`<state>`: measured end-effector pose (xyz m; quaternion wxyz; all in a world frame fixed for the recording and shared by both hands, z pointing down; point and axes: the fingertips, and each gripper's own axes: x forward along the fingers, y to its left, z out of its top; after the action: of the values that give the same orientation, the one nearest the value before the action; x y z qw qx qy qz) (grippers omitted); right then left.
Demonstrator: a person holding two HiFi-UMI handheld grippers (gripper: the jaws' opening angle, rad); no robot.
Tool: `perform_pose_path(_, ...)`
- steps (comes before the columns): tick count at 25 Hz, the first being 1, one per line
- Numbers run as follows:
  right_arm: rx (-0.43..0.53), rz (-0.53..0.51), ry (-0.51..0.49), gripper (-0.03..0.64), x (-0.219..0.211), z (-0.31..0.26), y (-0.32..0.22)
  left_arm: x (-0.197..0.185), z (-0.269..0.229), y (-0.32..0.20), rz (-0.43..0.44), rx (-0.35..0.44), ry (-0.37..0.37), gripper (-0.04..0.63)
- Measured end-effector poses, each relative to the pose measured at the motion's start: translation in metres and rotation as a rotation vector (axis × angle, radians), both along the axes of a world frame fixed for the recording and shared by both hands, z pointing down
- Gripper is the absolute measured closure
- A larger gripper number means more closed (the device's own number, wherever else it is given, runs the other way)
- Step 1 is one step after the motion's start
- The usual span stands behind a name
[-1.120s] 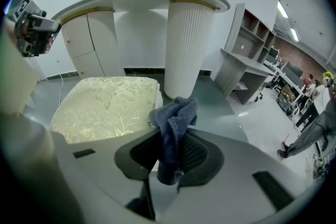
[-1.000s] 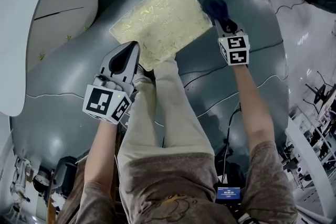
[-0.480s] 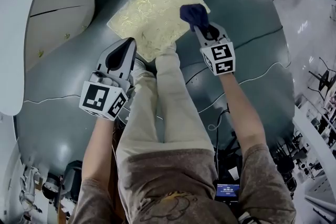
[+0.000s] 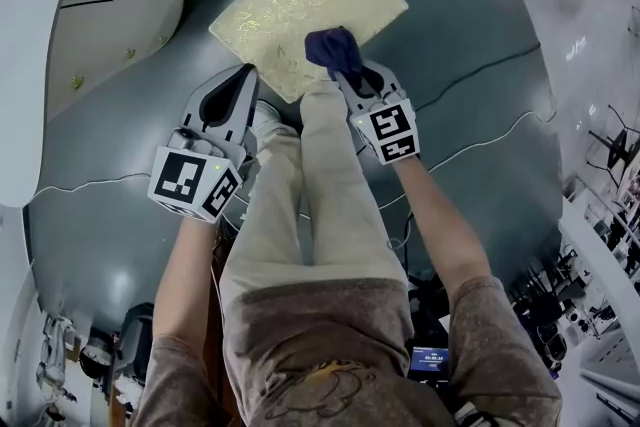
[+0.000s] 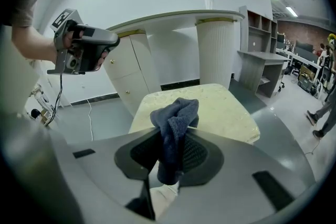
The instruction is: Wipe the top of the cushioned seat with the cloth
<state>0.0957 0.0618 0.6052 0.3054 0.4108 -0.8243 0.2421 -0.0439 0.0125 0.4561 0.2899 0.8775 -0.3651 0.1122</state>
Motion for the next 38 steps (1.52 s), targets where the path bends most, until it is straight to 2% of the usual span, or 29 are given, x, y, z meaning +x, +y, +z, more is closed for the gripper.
perform_pose_path(9, -0.037, -0.072, -0.058, 0.525, -0.057, 0.007, 0.043, -0.011, 0.005, 0.013, -0.007, -0.011, 0.002, 0.580)
perform_pose_path(15, -0.059, -0.126, -0.053, 0.525, -0.079, 0.021, 0.067, -0.015, 0.007, 0.016, -0.009, -0.017, 0.000, 0.580)
perform_pose_path(25, -0.105, -0.100, 0.030, 0.526, -0.077, 0.055, 0.074, -0.017, 0.014, 0.020, 0.007, -0.035, -0.003, 0.580)
perform_pose_path(38, -0.127, -0.082, 0.059, 0.526, -0.058, 0.066, 0.062, -0.007, 0.014, 0.009, 0.008, -0.045, 0.014, 0.580)
